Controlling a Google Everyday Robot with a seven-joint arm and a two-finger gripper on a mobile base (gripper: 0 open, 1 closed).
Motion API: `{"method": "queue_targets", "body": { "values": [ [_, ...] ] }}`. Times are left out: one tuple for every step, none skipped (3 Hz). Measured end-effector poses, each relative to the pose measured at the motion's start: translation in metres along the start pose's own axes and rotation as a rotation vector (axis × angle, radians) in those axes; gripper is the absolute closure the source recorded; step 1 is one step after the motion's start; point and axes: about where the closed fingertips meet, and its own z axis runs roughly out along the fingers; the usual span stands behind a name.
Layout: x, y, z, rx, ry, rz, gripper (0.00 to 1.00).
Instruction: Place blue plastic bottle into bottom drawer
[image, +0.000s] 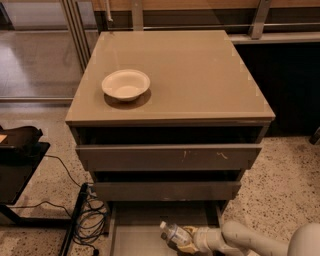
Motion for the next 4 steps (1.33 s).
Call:
{"method": "queue_targets", "body": {
  "values": [
    [0.0170,-0.0032,0.0233,0.004,0.034,0.012,1.00],
    [0.0172,-0.0031,0.0247,0.003,0.034,0.012,0.82],
    [0.0172,-0.0030,0.0247,0.003,0.034,0.012,0.59],
    [0.0172,-0.0030,0.0248,0.003,0.034,0.012,0.35]
  ]
}}
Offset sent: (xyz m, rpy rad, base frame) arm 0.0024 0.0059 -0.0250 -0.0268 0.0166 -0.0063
